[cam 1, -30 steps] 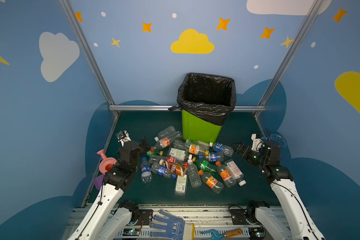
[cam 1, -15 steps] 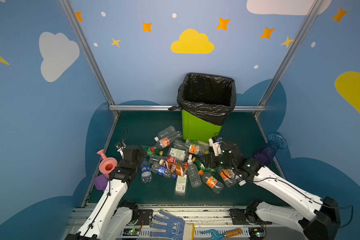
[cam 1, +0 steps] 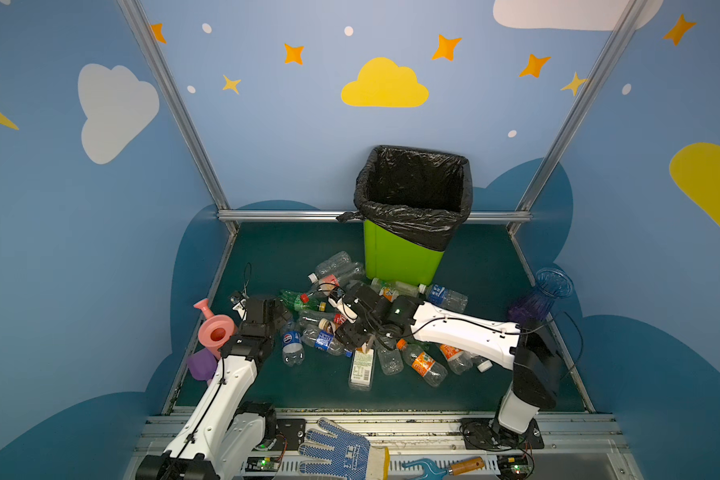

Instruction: Throw the plastic bottles in the bin

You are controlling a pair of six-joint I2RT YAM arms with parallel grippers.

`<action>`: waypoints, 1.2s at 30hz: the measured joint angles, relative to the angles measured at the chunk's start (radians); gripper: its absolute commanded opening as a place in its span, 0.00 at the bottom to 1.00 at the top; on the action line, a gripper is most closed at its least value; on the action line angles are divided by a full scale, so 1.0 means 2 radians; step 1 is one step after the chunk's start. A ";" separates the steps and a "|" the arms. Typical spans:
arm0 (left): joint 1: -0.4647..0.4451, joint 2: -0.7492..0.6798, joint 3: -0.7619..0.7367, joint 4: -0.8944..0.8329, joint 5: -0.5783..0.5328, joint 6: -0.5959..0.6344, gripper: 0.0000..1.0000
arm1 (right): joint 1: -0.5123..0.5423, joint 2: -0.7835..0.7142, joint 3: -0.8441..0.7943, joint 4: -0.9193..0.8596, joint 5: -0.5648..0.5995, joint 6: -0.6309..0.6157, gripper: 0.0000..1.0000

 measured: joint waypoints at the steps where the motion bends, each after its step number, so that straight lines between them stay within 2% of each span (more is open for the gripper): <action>1: 0.001 -0.002 0.000 0.000 0.000 0.000 1.00 | 0.000 0.011 0.012 -0.012 0.000 -0.007 0.81; 4: 0.004 -0.009 0.000 0.000 0.000 -0.002 1.00 | 0.000 0.039 0.045 -0.044 0.000 -0.025 0.76; 14: 0.009 -0.017 -0.011 -0.002 0.000 -0.004 1.00 | 0.000 0.114 0.114 -0.119 -0.008 -0.073 0.73; 20: 0.012 -0.023 -0.013 -0.004 0.000 -0.004 1.00 | 0.000 0.128 0.132 -0.151 -0.008 -0.089 0.75; 23: 0.012 -0.022 -0.013 -0.004 0.000 -0.004 1.00 | 0.000 0.132 0.140 -0.156 -0.008 -0.093 0.70; 30: 0.013 -0.018 -0.013 -0.004 0.000 -0.004 1.00 | 0.000 0.142 0.143 -0.170 -0.012 -0.103 0.68; 36: 0.013 -0.018 -0.013 -0.004 0.000 -0.004 1.00 | -0.003 0.148 0.147 -0.176 -0.019 -0.108 0.55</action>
